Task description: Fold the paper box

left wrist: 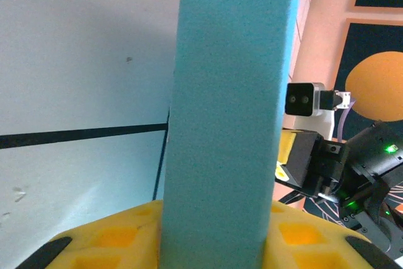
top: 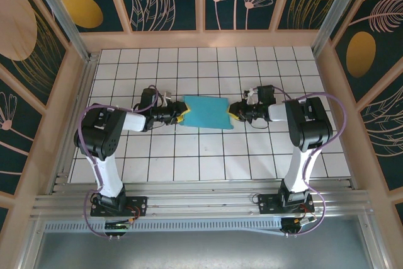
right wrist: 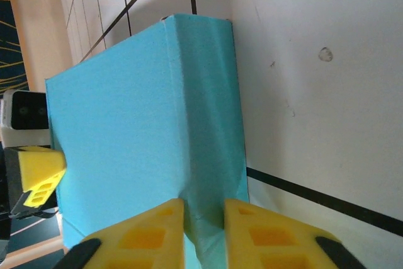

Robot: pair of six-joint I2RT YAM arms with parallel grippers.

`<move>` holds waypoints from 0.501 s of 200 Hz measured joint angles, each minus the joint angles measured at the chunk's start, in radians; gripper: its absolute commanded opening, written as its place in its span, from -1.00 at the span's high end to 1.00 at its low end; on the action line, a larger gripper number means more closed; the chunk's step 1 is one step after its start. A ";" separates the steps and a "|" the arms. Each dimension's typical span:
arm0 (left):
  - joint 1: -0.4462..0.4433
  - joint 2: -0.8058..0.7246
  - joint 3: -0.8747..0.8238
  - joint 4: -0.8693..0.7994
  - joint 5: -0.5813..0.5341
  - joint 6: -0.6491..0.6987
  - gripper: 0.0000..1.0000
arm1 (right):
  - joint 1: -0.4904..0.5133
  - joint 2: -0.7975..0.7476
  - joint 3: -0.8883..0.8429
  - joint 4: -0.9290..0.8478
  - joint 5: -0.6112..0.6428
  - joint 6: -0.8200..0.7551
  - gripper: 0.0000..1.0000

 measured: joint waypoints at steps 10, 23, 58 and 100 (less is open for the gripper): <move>-0.004 -0.013 0.002 -0.010 0.000 -0.001 0.39 | 0.000 -0.008 0.000 -0.011 0.016 0.000 0.38; -0.010 -0.030 0.016 -0.046 -0.005 0.007 0.42 | 0.000 -0.027 0.000 -0.042 0.045 -0.002 0.34; -0.024 -0.072 0.083 -0.182 -0.050 0.070 0.44 | 0.001 -0.106 -0.001 -0.158 0.141 -0.004 0.25; -0.021 -0.103 0.130 -0.311 -0.101 0.093 0.48 | 0.009 -0.264 0.006 -0.264 0.262 -0.042 0.06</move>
